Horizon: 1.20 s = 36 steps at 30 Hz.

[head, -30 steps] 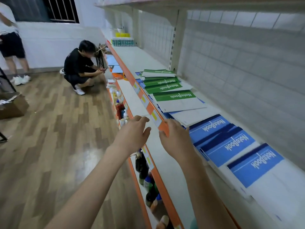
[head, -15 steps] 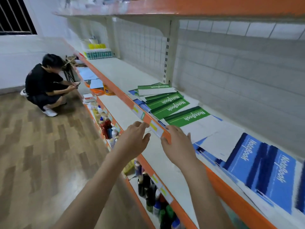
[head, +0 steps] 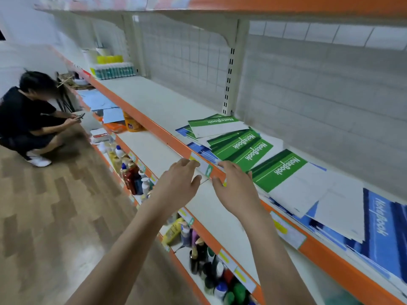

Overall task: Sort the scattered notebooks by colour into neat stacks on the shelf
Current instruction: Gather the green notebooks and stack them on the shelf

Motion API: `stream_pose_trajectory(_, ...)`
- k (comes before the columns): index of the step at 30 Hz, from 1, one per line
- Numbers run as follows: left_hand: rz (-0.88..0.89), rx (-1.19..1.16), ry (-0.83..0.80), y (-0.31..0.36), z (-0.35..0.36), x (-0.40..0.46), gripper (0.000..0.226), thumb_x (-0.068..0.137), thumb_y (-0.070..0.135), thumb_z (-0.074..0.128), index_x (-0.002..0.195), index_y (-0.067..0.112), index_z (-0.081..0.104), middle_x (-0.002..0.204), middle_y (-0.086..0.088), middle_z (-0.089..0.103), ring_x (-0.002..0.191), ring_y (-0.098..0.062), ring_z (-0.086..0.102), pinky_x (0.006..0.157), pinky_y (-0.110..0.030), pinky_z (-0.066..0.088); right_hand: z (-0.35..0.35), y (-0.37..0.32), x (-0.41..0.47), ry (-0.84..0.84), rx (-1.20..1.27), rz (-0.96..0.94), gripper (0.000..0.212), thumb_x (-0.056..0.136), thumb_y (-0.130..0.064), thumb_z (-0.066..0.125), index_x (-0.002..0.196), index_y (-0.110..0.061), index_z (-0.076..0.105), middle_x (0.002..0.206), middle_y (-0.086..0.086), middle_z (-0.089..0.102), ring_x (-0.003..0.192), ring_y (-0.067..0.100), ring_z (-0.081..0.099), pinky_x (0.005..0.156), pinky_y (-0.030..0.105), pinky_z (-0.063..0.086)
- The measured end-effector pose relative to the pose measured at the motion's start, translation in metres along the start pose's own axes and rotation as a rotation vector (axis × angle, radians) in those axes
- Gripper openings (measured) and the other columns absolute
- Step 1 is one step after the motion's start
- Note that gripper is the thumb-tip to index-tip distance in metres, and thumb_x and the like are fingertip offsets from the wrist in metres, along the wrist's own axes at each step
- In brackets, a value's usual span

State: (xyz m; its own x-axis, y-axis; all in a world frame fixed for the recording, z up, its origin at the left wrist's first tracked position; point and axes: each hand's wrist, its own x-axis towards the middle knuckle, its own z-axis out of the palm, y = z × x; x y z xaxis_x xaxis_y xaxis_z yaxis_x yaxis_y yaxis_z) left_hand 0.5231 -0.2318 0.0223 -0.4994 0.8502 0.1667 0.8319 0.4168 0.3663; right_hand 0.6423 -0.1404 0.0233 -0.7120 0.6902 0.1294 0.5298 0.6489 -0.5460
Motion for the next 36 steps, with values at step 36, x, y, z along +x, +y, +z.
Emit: stream_pose_trajectory(36,0.776,-0.234,-0.312,0.069,0.090,0.213,0.023,0.095,0.024,0.049,0.114,0.023,0.062,0.116,0.004,0.059,0.108,-0.014,0.054,0.103,-0.042,0.040,-0.026,0.056,0.091,0.301,-0.335,0.974,0.031,0.093,-0.033,0.054,0.117,-0.015,0.050,0.115,0.005,0.054,0.105,0.024,0.055,0.080,0.031,0.047)
